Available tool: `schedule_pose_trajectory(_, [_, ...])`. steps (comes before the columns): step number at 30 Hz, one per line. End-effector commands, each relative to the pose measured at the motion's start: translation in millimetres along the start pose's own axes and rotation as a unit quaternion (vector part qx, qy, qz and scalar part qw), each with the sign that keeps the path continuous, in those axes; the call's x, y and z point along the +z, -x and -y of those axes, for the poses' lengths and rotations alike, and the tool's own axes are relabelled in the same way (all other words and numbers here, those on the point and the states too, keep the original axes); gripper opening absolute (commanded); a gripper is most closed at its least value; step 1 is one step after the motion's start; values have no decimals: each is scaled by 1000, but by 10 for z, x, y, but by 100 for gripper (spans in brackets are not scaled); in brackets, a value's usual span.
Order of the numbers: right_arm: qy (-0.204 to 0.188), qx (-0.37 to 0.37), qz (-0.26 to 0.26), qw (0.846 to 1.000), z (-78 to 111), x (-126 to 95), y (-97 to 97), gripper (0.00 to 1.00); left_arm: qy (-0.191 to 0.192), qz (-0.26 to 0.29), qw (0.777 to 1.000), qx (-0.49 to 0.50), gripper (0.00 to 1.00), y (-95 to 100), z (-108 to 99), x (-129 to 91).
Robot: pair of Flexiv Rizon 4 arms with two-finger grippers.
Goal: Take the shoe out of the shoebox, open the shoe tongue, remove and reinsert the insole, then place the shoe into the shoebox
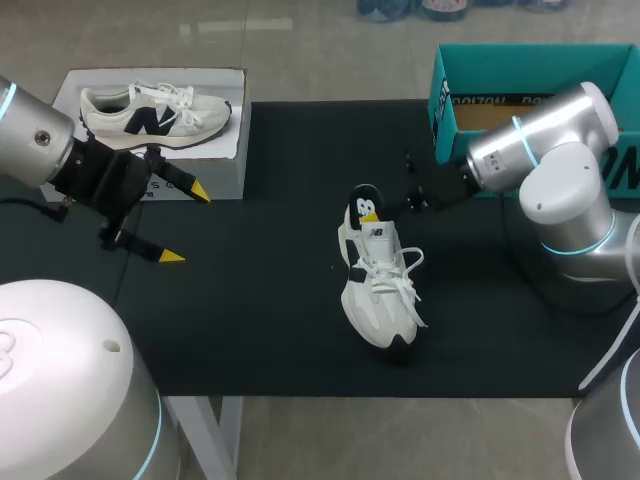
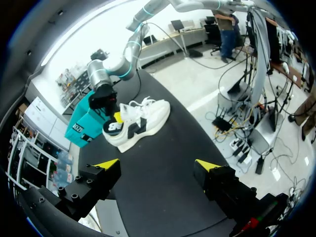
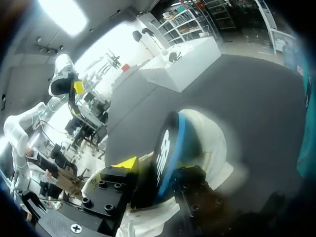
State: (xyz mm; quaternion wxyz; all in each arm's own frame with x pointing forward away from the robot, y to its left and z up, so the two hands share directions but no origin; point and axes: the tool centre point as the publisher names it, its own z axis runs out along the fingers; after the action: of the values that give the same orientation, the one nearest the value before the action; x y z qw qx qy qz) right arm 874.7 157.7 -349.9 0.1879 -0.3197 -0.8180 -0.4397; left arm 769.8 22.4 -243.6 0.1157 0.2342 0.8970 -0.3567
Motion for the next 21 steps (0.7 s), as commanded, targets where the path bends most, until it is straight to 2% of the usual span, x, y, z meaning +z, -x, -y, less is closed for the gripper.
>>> schedule_pose_trajectory(1, [2, -1, 8, 1000, -63, -90, -44, 41, 1, -2, 1000, 0, 100, 4, -1, -4])
schedule_pose_trajectory(7, [5, -7, 11, 1000, -126, -124, -34, 36, 1, -2, 1000, 0, 100, 4, -1, -4])
schedule_pose_trajectory(8, [5, -7, 12, 1000, -131, -125, -28, 31, 1, -2, 1000, 0, 100, 4, -1, -4])
schedule_pose_trajectory(10, [4, -8, 14, 1000, -138, -124, -12, 7, 1, -2, 1000, 0, 100, 4, -1, -4])
schedule_pose_trajectory(11, [4, -8, 14, 1000, -139, -125, -7, 0, 1, -2, 1000, 0, 100, 4, -1, -4])
schedule_pose_trajectory(21, [4, -7, 11, 1000, -67, -100, -23, 0, 1, -2, 1000, 0, 100, 4, -1, -4])
